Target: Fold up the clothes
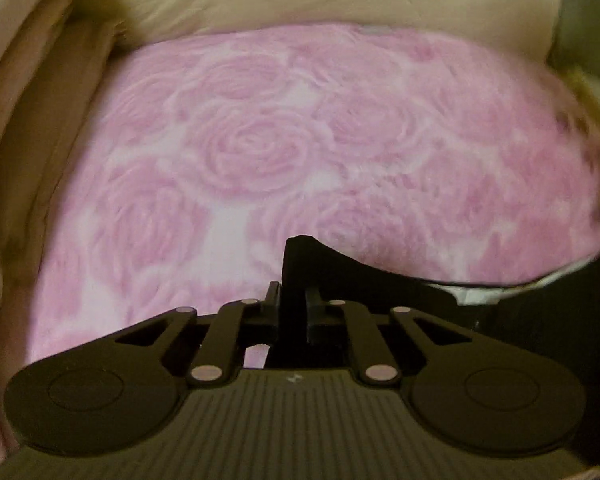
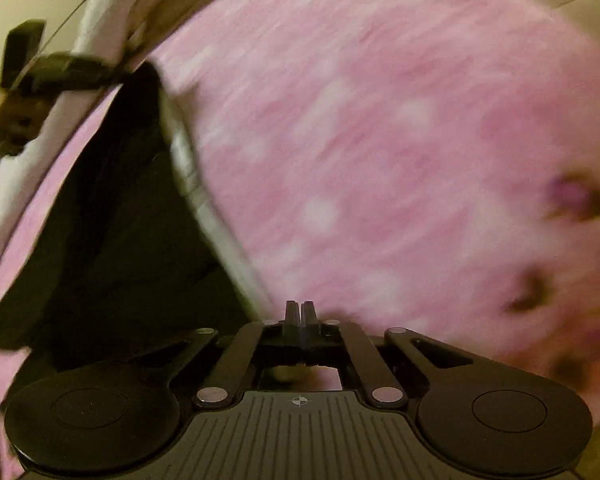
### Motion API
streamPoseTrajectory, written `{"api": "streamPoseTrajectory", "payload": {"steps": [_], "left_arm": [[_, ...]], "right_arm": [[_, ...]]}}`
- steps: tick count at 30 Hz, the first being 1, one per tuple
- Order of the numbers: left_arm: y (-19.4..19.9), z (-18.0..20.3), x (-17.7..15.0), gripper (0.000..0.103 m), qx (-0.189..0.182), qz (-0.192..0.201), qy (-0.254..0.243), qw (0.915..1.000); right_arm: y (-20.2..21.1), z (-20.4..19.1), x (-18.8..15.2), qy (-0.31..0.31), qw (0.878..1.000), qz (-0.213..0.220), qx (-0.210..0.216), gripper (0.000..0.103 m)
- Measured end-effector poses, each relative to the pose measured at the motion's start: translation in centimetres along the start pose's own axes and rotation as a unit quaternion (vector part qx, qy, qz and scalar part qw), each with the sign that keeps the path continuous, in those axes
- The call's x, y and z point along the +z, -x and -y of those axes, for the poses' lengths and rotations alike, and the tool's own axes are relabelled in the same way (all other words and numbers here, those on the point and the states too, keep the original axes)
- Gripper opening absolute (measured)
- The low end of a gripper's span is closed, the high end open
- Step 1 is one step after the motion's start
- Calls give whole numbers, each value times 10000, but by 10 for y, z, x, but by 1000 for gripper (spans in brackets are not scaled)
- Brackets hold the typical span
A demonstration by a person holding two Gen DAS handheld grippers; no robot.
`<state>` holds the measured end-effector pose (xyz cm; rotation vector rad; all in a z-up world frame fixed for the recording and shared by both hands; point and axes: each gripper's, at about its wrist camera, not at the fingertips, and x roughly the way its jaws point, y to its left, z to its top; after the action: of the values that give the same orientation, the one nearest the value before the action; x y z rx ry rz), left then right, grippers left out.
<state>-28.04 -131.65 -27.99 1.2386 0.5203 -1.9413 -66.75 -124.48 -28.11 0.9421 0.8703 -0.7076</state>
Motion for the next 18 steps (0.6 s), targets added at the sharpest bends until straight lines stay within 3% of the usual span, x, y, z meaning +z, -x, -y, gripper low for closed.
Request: {"api": "streamPoseTrajectory", "payload": {"steps": [3, 6, 8, 9, 10, 15, 18], "left_arm": [[-8, 2, -7, 15, 144, -42, 294, 9995], [11, 3, -25, 36, 413, 65, 640, 9971], [30, 6, -42, 40, 639, 87, 814, 9946], [41, 8, -50, 40, 719, 106, 961, 9927], [52, 13, -60, 40, 741, 142, 1125, 9908], [91, 62, -113, 39, 444, 331, 1741, 9832], [94, 105, -135, 39, 94, 410, 1779, 9832]], "right_arm": [[11, 11, 5, -225, 9996, 80, -136, 0], [13, -3, 8, 33, 10000, 5, -63, 4], [6, -22, 10, 347, 9994, -36, 14, 20], [-1, -32, 13, 497, 9987, -25, 97, 41], [-11, -43, 18, 655, 9976, -3, 220, 54], [-59, -101, 50, 1636, 9832, 59, 807, 55], [-92, -127, 67, 2279, 9693, -73, 915, 55]]}}
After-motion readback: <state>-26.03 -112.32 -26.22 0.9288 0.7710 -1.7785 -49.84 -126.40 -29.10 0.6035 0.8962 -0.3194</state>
